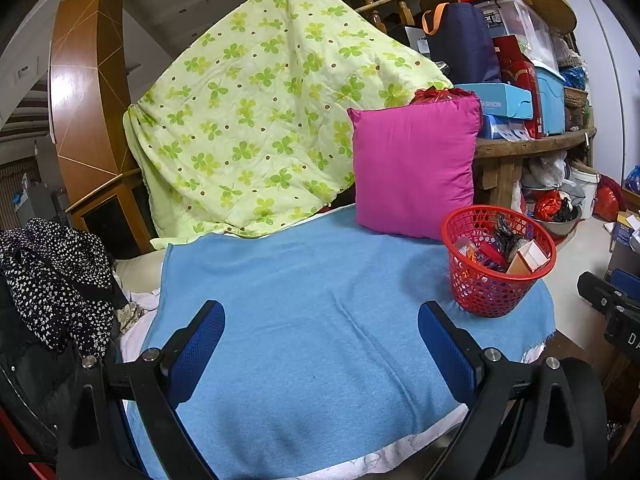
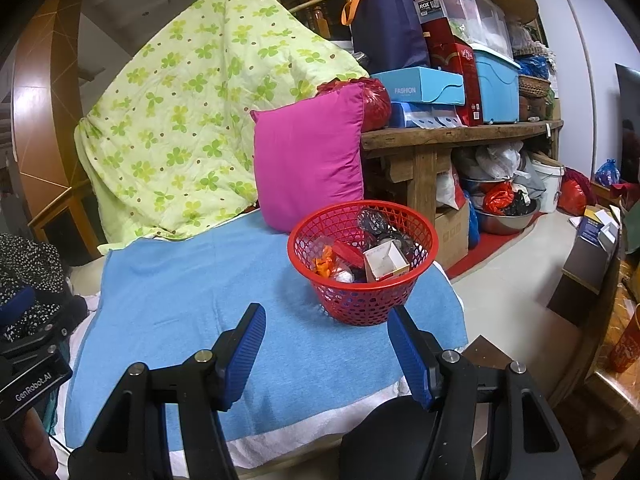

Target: Collect trash

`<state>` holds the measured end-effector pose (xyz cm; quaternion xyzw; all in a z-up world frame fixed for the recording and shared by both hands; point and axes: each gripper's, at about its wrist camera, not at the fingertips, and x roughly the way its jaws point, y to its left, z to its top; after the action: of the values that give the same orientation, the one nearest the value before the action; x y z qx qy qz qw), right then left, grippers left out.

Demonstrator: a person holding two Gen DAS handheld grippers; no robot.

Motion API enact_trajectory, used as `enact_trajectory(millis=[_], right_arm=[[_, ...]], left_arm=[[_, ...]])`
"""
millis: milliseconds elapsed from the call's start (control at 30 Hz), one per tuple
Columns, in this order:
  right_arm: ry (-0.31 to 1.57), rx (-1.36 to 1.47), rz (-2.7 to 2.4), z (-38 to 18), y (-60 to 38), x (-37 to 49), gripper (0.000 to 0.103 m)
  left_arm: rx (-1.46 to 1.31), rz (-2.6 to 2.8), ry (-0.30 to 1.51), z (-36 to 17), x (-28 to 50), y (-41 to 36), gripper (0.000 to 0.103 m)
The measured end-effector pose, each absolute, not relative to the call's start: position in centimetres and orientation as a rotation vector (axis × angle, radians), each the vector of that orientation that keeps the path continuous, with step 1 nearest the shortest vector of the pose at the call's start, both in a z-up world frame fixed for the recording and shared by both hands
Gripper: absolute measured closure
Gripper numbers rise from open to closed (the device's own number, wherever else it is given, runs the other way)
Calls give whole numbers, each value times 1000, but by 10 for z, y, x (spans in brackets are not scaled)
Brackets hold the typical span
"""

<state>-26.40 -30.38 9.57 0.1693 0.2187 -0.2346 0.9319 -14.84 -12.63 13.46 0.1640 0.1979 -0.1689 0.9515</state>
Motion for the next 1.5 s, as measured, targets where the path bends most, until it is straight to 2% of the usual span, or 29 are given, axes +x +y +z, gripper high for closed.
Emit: enact_trajectory(millis=[1500], right_arm=[[440,334,-516,93,-314,-248,36]], left_arm=[[337,-373,443,118,-131,-139,6]])
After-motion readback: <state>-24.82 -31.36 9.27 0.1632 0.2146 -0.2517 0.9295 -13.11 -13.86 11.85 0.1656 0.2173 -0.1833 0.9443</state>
